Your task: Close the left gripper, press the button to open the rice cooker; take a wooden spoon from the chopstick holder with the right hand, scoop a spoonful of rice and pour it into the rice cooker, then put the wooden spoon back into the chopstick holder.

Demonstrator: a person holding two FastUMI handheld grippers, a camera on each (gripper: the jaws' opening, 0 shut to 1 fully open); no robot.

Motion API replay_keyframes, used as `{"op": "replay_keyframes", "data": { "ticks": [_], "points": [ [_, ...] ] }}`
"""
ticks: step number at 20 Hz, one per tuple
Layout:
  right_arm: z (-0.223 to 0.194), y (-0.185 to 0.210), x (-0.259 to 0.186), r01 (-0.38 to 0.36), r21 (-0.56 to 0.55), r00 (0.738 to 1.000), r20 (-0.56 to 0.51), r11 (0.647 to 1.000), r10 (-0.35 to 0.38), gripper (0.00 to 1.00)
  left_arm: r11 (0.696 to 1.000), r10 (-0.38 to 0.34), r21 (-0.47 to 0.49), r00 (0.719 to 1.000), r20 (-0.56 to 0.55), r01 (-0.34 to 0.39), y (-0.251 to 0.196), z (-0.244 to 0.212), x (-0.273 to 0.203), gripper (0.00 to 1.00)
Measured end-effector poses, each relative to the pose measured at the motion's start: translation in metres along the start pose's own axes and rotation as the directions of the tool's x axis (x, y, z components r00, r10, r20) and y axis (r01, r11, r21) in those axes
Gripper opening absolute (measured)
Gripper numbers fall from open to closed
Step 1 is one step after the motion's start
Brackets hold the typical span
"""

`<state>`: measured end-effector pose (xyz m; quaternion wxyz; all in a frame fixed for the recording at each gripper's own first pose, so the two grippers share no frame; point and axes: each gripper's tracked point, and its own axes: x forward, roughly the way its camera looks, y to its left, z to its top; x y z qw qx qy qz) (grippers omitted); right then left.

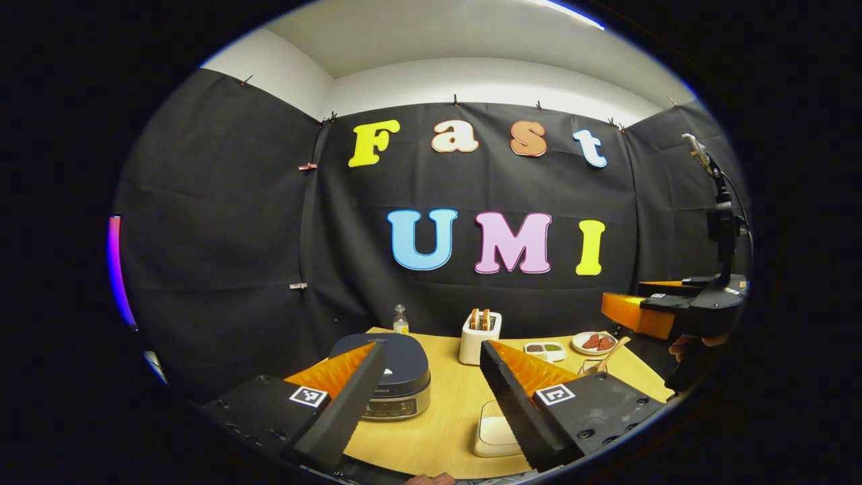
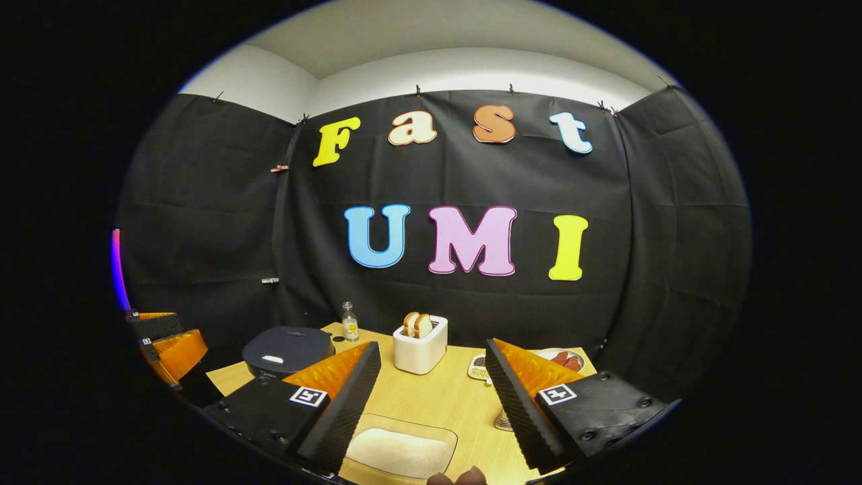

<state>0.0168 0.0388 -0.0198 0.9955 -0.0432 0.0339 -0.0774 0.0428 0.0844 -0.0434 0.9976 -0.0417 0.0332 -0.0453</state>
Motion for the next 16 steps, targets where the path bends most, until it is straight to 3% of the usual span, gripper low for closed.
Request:
{"op": "replay_keyframes", "data": {
  "ticks": [16],
  "points": [
    [0.0012, -0.0007, -0.0011, -0.004, -0.003, 1.0, 0.006, 1.0, 0.004, 0.98, 1.0, -0.004, 0.017, 1.0, 0.006, 0.004, -0.004, 0.0024, -0.0009, 0.96]
  ]
}}
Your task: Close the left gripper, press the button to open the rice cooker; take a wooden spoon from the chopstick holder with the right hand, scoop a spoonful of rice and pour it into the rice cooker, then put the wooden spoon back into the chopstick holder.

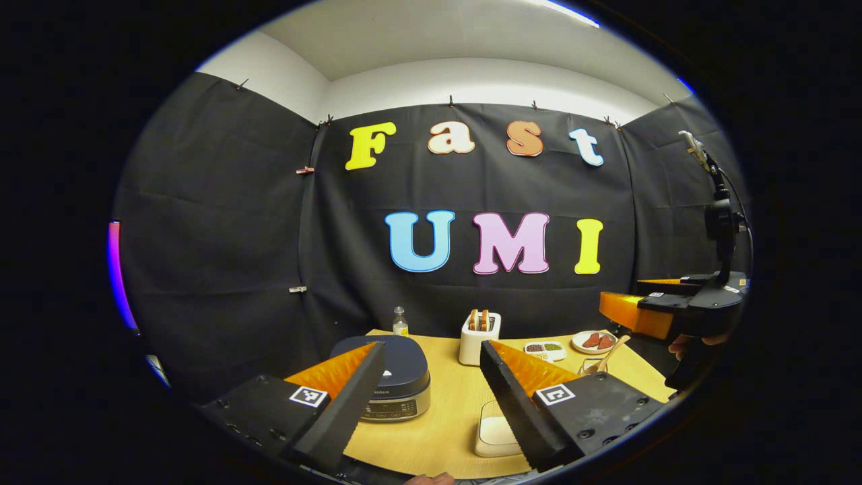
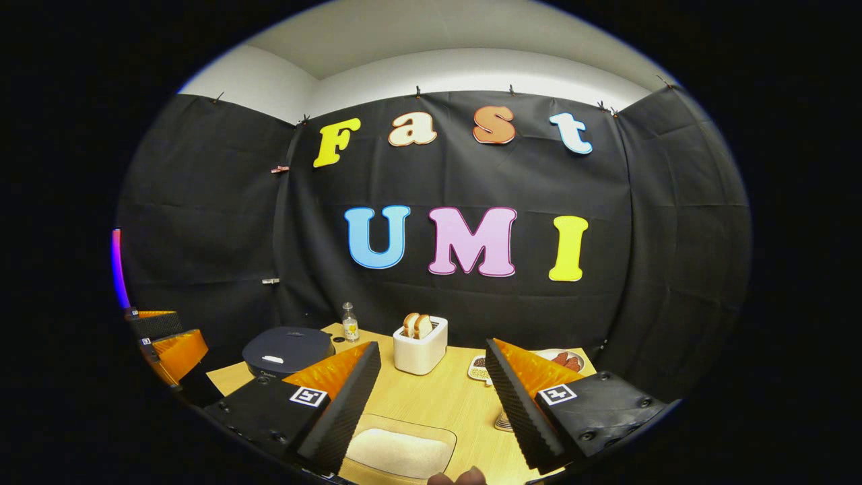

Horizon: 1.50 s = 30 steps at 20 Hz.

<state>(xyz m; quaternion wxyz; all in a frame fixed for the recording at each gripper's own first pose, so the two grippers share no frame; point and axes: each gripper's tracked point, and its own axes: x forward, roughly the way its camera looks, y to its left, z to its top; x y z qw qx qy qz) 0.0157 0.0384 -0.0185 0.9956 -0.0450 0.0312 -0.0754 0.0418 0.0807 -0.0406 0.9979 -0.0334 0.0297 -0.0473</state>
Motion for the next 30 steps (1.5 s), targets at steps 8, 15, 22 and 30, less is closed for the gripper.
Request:
{"op": "replay_keyframes", "data": {
  "ticks": [8, 15, 22, 30],
  "points": [
    [0.0013, -0.0023, -0.003, 0.004, 0.002, 1.0, 0.003, 1.0, -0.004, 0.98, 1.0, -0.002, 0.008, 1.0, 0.005, 0.002, -0.0016, 0.0012, -0.003, 0.96],
    [0.0017, -0.0006, -0.0043, 0.001, 0.001, 1.0, 0.006, 1.0, -0.001, 0.98, 1.0, 0.001, 0.007, 1.0, 0.006, -0.001, -0.0007, 0.0018, -0.004, 0.96],
    [0.0027, 0.0017, -0.0033, -0.001, 0.0, 1.0, 0.005, 1.0, 0.001, 0.98, 1.0, 0.001, 0.007, 1.0, 0.006, -0.001, 0.0014, 0.0017, -0.0034, 0.96],
    [0.0024, 0.002, -0.0025, 0.0, -0.001, 1.0, 0.005, 1.0, 0.0, 0.98, 1.0, -0.002, 0.009, 1.0, 0.008, 0.002, 0.0006, 0.0025, -0.0032, 0.96]
  ]
}}
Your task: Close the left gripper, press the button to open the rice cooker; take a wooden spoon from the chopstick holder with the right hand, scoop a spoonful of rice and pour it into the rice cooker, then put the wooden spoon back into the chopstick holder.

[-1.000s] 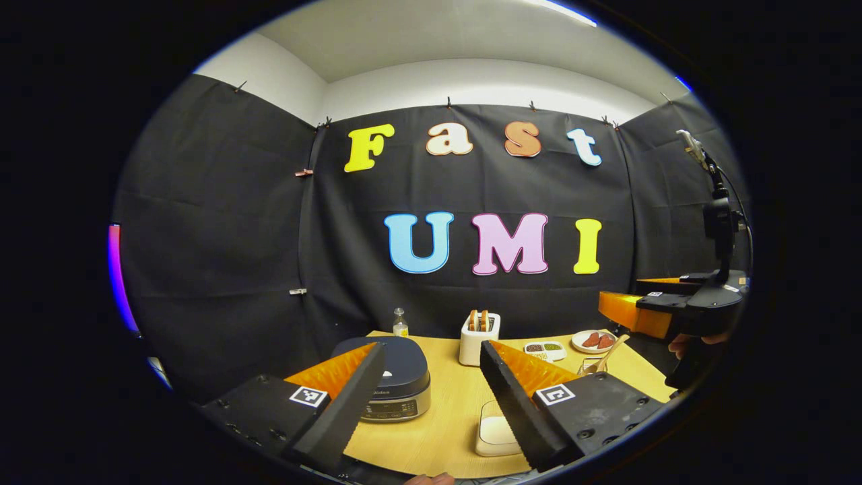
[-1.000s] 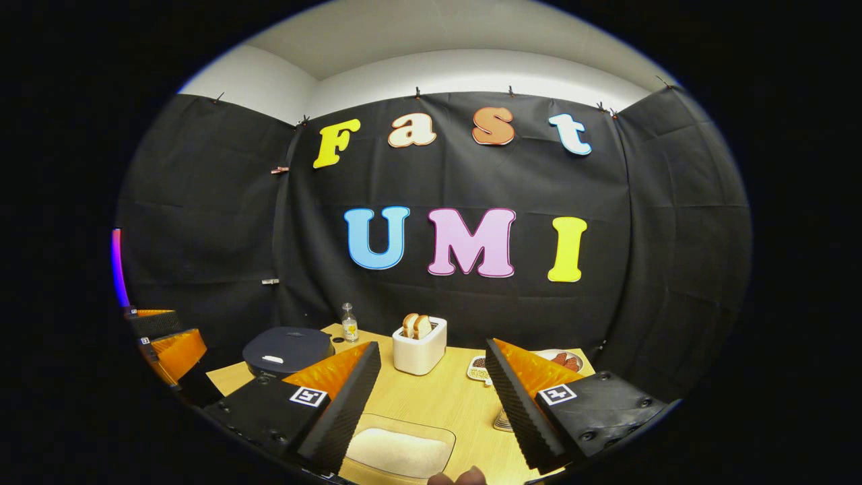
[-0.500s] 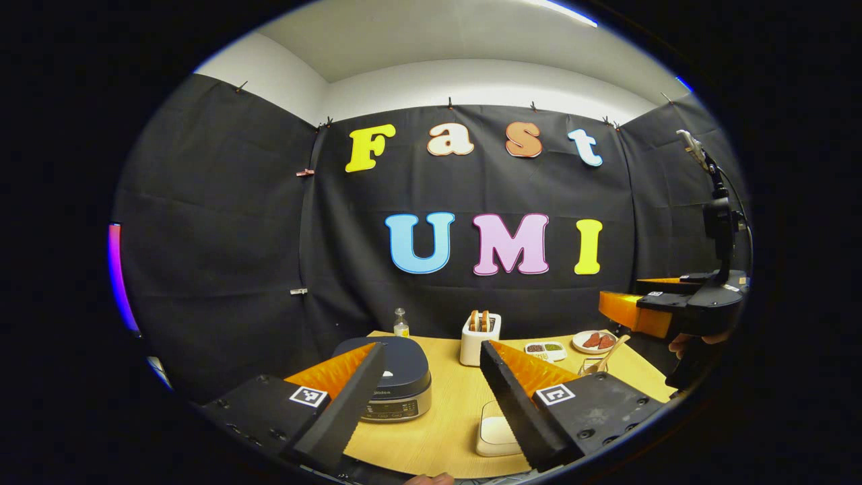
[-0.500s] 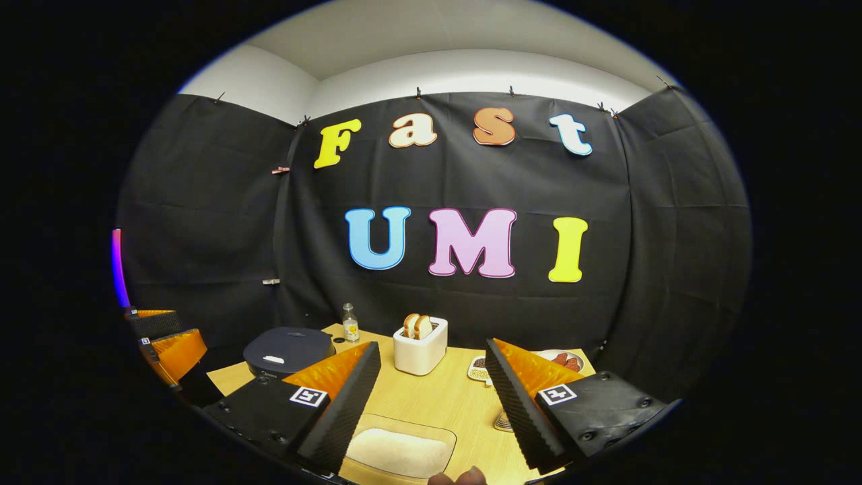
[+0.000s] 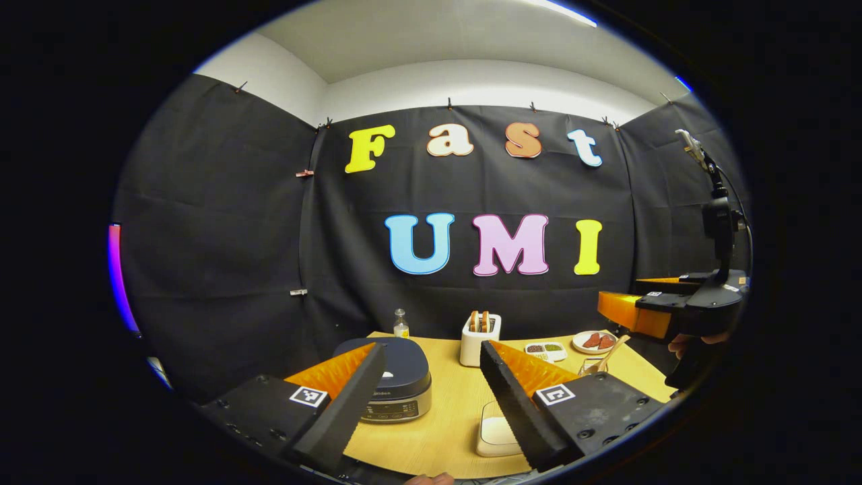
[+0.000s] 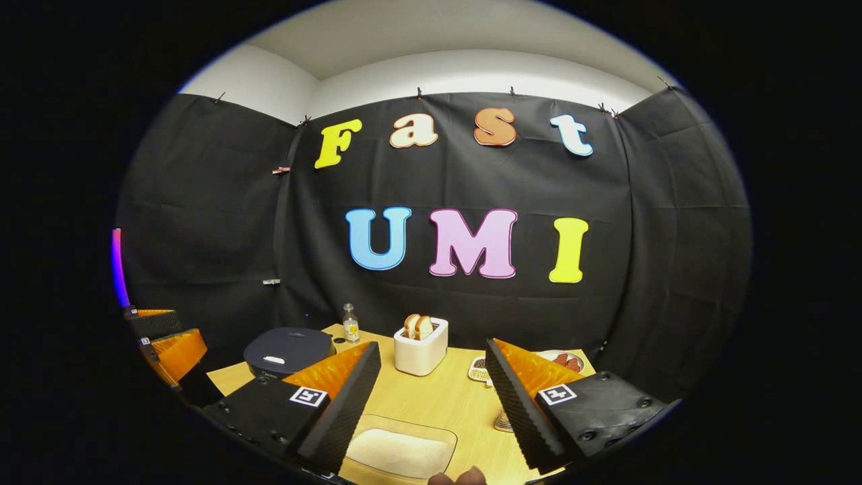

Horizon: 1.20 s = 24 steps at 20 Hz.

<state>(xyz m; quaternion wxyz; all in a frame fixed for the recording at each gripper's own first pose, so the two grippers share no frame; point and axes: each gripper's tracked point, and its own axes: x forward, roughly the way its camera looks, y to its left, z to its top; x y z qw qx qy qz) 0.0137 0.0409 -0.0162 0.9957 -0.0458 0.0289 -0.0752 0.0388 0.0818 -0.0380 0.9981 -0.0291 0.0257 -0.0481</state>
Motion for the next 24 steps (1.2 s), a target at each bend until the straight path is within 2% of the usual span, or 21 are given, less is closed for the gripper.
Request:
{"op": "replay_keyframes", "data": {
  "ticks": [24],
  "points": [
    [-0.002, 0.0028, 0.0006, -0.004, -0.005, 1.0, -0.004, 1.0, 0.003, 0.98, 1.0, 0.0, -0.001, 1.0, -0.001, 0.0, 0.0028, -0.0022, 0.0004, 0.96]
  ]
}}
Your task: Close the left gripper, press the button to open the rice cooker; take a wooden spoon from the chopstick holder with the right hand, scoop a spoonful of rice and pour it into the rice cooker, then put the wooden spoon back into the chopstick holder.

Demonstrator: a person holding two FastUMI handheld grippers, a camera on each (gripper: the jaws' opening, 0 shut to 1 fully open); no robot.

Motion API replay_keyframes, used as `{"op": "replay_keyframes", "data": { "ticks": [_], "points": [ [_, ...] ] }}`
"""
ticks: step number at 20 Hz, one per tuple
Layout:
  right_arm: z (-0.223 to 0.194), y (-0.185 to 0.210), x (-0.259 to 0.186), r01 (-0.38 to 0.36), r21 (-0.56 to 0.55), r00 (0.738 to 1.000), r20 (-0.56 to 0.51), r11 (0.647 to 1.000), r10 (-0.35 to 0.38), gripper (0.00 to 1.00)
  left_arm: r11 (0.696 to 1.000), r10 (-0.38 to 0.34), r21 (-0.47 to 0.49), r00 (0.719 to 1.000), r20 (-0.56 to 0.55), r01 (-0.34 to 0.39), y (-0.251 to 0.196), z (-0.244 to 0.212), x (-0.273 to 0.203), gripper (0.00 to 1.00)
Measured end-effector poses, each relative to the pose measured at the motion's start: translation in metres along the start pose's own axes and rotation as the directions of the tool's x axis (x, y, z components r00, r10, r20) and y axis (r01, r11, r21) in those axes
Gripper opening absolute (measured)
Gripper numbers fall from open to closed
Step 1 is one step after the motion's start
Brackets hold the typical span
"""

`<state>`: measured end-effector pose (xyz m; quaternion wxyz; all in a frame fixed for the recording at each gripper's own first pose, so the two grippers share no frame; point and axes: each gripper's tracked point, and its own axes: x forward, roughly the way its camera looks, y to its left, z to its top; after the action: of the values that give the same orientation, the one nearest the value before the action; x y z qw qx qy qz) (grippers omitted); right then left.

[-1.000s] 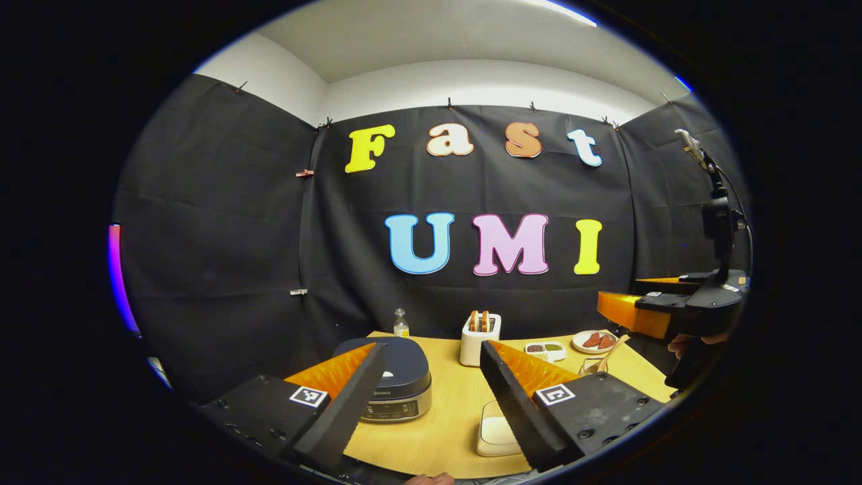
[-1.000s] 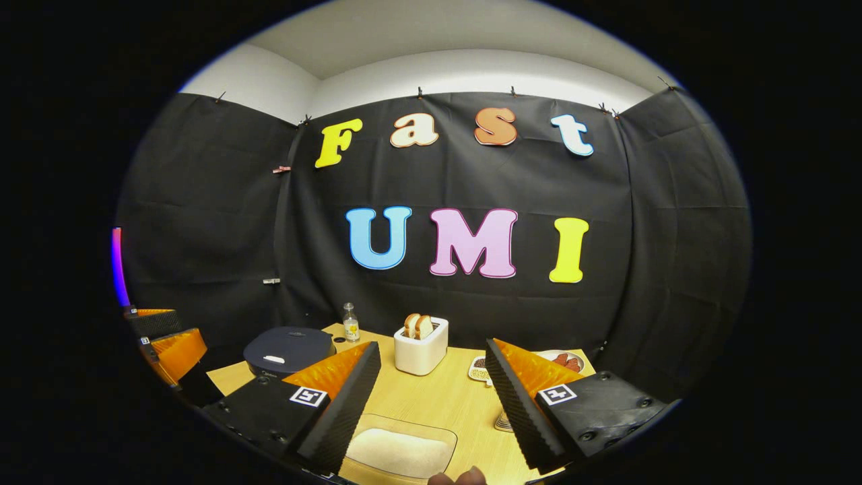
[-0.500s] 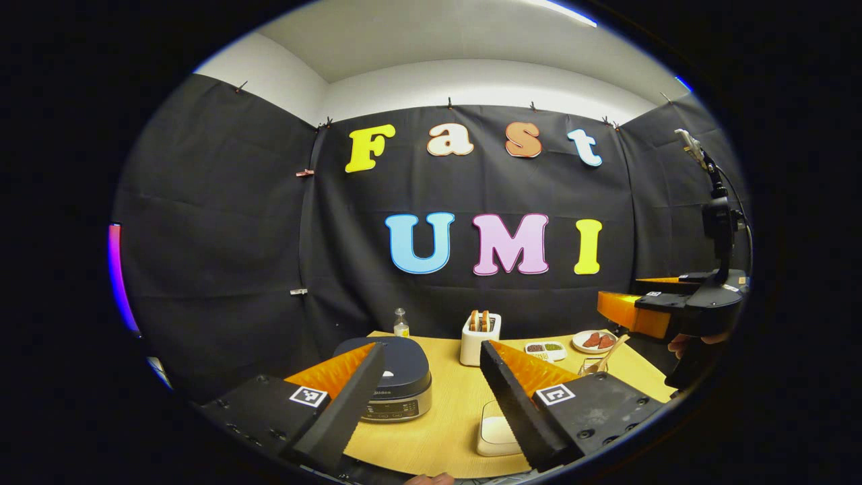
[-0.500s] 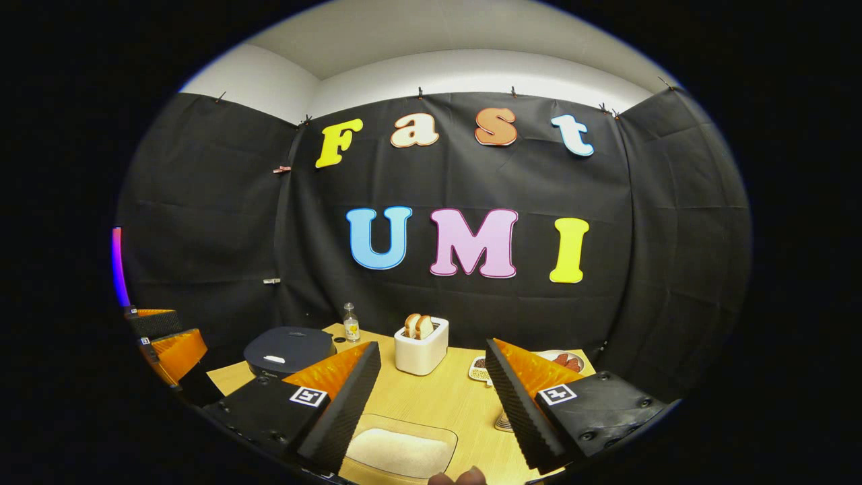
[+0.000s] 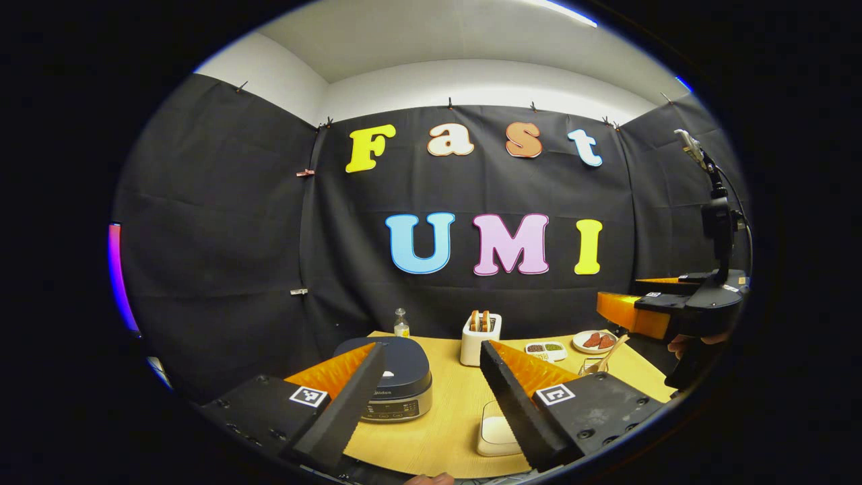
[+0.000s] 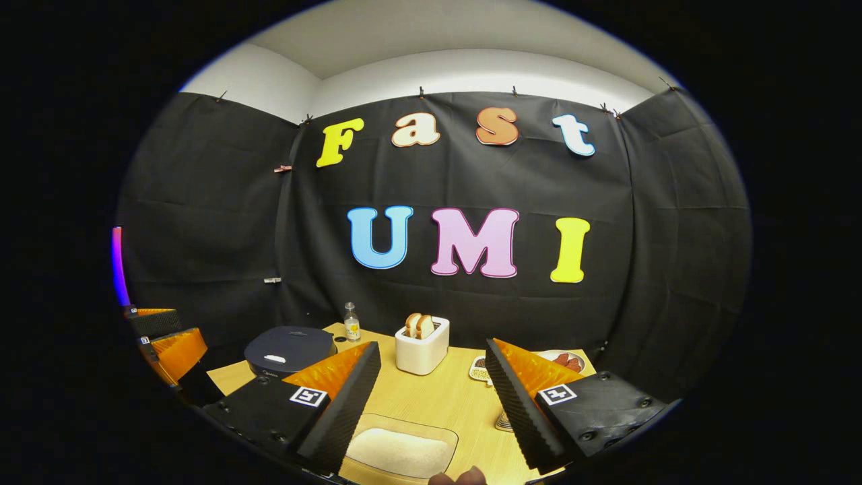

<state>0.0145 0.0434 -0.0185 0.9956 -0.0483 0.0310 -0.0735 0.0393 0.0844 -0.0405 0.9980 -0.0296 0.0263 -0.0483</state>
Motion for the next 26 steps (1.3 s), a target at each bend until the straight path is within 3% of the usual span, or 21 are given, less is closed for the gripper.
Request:
{"op": "replay_keyframes", "data": {
  "ticks": [26],
  "points": [
    [-0.0031, 0.0036, 0.0042, 0.002, 0.002, 1.0, -0.009, 1.0, -0.002, 0.98, 1.0, 0.005, -0.001, 1.0, 0.001, -0.005, 0.0061, -0.0011, 0.0009, 0.96]
  ]
}}
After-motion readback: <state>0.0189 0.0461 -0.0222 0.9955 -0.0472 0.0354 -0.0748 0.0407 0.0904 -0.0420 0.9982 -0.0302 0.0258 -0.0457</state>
